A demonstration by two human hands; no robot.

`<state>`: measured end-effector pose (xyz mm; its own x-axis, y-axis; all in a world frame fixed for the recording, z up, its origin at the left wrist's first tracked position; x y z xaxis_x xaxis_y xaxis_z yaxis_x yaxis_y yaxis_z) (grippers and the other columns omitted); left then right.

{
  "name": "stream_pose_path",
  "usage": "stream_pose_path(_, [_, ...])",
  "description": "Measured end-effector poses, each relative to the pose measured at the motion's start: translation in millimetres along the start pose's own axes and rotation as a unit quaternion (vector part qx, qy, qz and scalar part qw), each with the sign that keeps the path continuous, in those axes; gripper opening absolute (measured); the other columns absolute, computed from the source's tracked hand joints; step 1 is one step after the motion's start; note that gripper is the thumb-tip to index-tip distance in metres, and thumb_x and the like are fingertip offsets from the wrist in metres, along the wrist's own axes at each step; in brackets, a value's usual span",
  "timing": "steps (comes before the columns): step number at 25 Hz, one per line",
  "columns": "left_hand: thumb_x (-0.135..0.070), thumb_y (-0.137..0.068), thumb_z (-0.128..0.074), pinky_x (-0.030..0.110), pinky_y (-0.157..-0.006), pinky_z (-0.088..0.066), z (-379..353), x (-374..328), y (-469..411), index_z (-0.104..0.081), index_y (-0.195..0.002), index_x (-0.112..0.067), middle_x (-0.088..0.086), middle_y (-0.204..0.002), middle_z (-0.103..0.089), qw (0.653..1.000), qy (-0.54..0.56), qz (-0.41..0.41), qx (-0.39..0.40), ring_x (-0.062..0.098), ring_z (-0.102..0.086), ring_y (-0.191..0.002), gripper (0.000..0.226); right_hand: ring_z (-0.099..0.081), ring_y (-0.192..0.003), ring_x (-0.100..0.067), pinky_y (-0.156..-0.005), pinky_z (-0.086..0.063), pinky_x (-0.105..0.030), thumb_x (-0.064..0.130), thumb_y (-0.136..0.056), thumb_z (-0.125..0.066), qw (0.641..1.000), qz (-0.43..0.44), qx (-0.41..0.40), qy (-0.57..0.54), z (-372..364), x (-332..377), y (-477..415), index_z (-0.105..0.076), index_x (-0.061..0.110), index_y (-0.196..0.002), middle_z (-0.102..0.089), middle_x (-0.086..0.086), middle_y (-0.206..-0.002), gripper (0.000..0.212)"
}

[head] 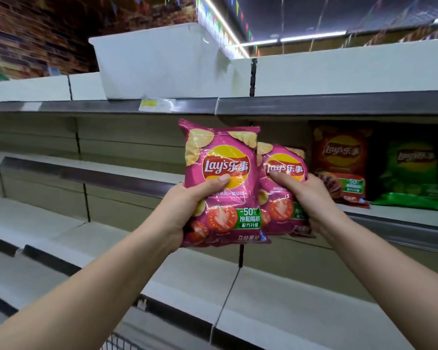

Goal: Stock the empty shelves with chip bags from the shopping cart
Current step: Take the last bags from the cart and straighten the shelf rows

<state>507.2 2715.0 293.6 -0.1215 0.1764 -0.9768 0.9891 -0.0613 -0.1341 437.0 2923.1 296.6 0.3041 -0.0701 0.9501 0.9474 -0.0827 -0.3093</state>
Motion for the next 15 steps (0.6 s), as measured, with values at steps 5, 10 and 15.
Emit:
stream_pose_path(5, [-0.036, -0.06, -0.077, 0.038, -0.061, -0.06, 10, -6, -20, -0.062, -0.106, -0.013, 0.01, -0.087, -0.075, 0.998, 0.028, 0.049, -0.012, 0.026, -0.073, -0.069, 0.054, -0.07, -0.06, -0.019, -0.055, -0.056, -0.027, 0.033, -0.072, -0.078, 0.999, -0.039, -0.008, 0.003, -1, 14, -32, -0.062, 0.009, -0.101, -0.071, -0.009, -0.082, 0.041])
stream_pose_path(10, [-0.035, -0.058, -0.076, 0.036, -0.053, -0.059, 8, -12, -44, -0.064, -0.102, -0.011, 0.011, -0.082, -0.075, 0.998, 0.019, 0.067, 0.003, 0.024, -0.071, -0.06, 0.051, -0.063, -0.074, -0.028, -0.078, -0.054, -0.037, 0.036, -0.081, -0.07, 0.995, -0.074, -0.064, 0.018, 6, 17, -113, -0.058, 0.005, -0.117, -0.064, -0.012, -0.087, 0.049])
stream_pose_path(15, [-0.035, -0.058, -0.077, 0.036, -0.057, -0.059, -7, -8, -75, -0.063, -0.102, -0.011, 0.011, -0.085, -0.075, 0.996, 0.013, 0.089, -0.001, 0.024, -0.071, -0.062, 0.052, -0.049, -0.123, -0.032, -0.105, -0.041, -0.042, 0.031, -0.081, -0.071, 0.997, -0.023, -0.058, 0.044, 0, 1, -170, -0.046, 0.006, -0.136, -0.049, -0.013, -0.138, 0.065])
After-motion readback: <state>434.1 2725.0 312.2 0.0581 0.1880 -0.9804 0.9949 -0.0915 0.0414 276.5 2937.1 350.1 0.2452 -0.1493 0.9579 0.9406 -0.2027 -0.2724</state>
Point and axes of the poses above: each hand's wrist, its own y-axis away from the middle knuckle, its own z-axis out of the back of the hand, x = y × z, the point moved 5 cm from there along -y, towards the middle knuckle
